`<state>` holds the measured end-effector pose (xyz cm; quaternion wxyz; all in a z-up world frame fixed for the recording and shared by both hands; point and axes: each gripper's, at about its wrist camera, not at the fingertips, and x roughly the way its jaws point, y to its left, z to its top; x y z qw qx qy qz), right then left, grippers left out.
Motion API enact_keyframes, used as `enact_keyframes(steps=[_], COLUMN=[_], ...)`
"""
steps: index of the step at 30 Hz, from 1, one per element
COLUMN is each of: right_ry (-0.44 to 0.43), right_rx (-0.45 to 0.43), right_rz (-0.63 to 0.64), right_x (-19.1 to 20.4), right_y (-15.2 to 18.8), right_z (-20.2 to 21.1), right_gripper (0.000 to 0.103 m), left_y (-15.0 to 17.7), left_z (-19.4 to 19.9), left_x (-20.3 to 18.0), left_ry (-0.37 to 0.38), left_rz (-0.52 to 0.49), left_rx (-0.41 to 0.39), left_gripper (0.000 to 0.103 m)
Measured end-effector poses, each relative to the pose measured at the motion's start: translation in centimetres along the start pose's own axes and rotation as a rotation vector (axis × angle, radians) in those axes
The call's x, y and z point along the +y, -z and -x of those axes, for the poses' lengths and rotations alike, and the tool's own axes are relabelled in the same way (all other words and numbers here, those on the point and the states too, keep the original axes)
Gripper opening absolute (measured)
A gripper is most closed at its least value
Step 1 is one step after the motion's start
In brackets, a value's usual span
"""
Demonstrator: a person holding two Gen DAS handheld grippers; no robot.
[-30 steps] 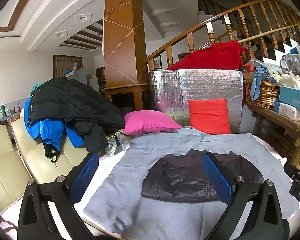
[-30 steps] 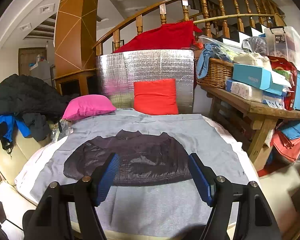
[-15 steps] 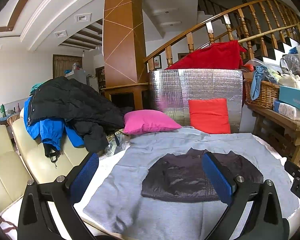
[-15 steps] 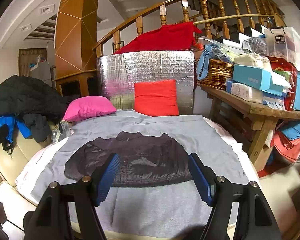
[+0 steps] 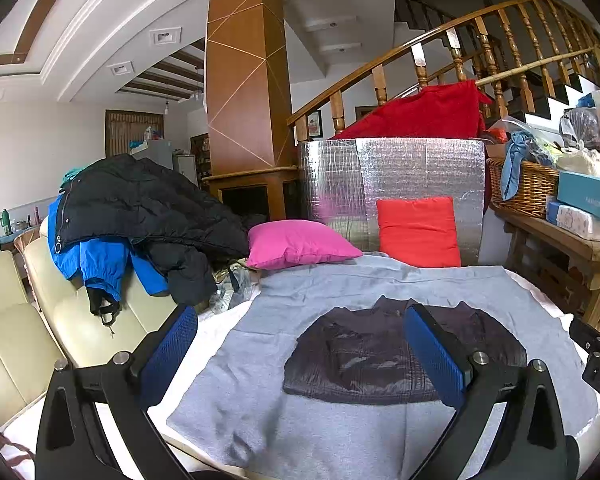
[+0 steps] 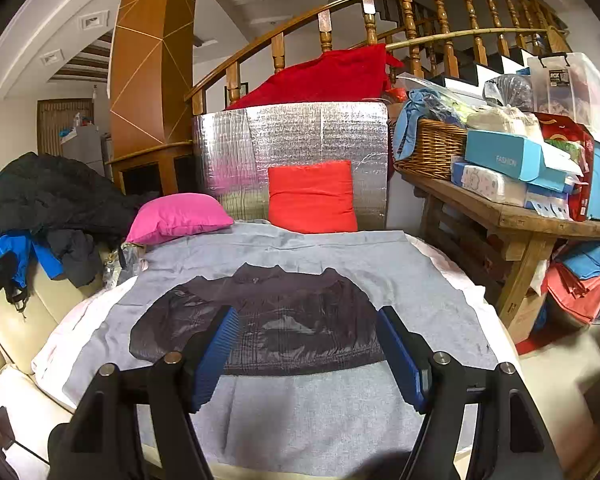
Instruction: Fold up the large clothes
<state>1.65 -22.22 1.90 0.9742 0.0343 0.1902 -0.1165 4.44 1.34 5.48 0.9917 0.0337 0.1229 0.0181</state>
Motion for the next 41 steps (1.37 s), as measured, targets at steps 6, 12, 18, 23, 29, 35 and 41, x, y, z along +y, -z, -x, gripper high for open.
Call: enact_keyframes(steps=[6,12,18,23,29,35,41], right_ry=[-0.001,0.002,0.004,0.004,0.005,0.012,0.054], right_rx=[-0.001,-0.005,-0.003,-0.009,-0.008,0.014,0.032], right_rz=[-0.002,0.0,0.004,0.008,0.011,0.019,-0.023], right_x=[0.1,0.2,0.5,0.7,0.8,1.0,-1.3], right_y=[0.0,0.0,0.1,0.1,0.2,0.4,-0.5], right_z=[0.1,0.2,0.2,0.4,0.2,-0.8,-3.6], right_gripper=[0.075,0.075,0.075,0.075,0.075,0.075,0.075], left_y=[0.0,-0.1,-0.1,-0.2,-0.2,-0.1,0.0], left_z=[0.0,0.0,0.1,0.2,0.1,-0.7,-5.6], left_x=[0.1,0.0,0.0,0.0,0.0,-0.1,0.2], left_ry=[0.004,0.006,0.01,0.006,0.004,0.029,0.094], left_rz=[-0.006,-0.011,-0.014,-0.013,-0.011,-0.011,0.012], left_rx=[0.005,0.005,0.008,0.005,0.004,0.014,0.088], left_gripper=[0.102,0.102,0.102,0.102,0.102,0.102,0.102])
